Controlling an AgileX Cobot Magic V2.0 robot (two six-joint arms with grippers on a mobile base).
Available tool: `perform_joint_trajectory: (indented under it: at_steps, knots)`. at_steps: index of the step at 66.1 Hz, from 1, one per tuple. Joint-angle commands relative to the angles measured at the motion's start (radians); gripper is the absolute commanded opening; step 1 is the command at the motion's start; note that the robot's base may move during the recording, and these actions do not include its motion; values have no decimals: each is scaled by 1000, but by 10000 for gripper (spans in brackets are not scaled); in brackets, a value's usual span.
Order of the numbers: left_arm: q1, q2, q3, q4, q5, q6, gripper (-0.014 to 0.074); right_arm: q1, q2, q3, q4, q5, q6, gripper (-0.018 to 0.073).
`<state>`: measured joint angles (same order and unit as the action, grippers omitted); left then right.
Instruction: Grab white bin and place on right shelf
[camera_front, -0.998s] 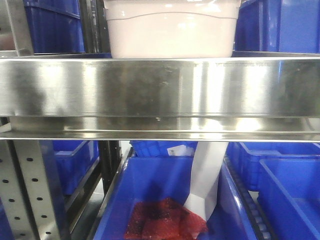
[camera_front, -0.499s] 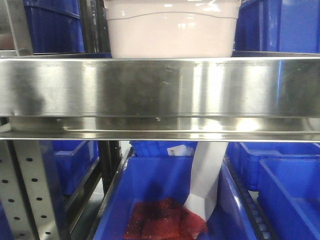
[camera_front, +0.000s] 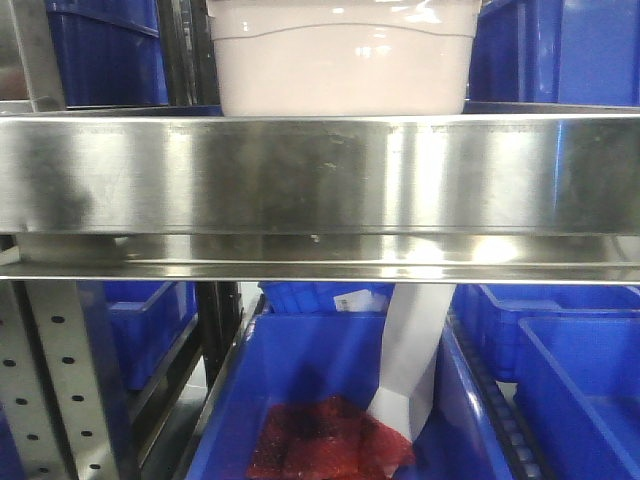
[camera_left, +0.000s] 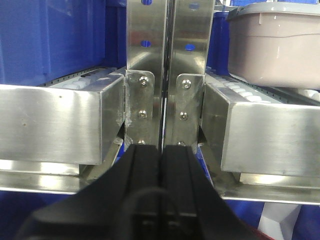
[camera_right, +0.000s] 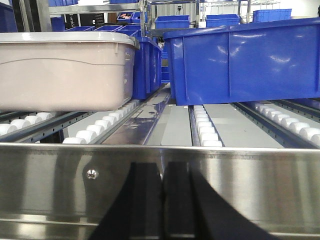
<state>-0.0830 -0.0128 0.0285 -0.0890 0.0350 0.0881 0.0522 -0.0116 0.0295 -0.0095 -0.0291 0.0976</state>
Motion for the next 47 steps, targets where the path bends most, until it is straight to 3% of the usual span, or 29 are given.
perform_joint_trajectory:
  at_steps: [1,47]
  knots:
    - [-2,-9,0,1,-83,2,-117,1,-17,-2,-12,-91,1,31]
    - [-2,-9,0,1,-83,2,-117,1,-17,-2,-12,-91,1,31]
